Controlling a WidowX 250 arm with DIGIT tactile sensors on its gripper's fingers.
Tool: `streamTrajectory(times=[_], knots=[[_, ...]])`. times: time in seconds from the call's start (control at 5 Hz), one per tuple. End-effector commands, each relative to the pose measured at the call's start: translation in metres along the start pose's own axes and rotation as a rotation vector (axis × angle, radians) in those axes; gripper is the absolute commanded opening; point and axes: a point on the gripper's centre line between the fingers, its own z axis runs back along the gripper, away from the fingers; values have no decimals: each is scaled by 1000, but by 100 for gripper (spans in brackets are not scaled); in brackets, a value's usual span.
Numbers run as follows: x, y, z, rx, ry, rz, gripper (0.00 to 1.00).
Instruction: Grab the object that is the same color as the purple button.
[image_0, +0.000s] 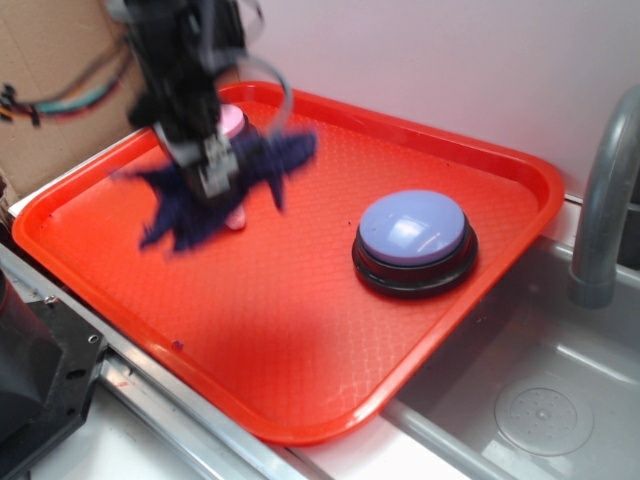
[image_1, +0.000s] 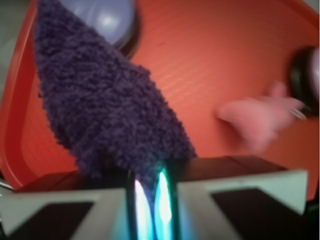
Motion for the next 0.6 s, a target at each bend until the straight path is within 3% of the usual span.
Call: streamTrajectory(times=[0.0,0.2,0.4], knots=[[4,42,65,41,-64,256,0],[8,54,66,38,-51,294,0],[11,57,59,50,20,319,0]])
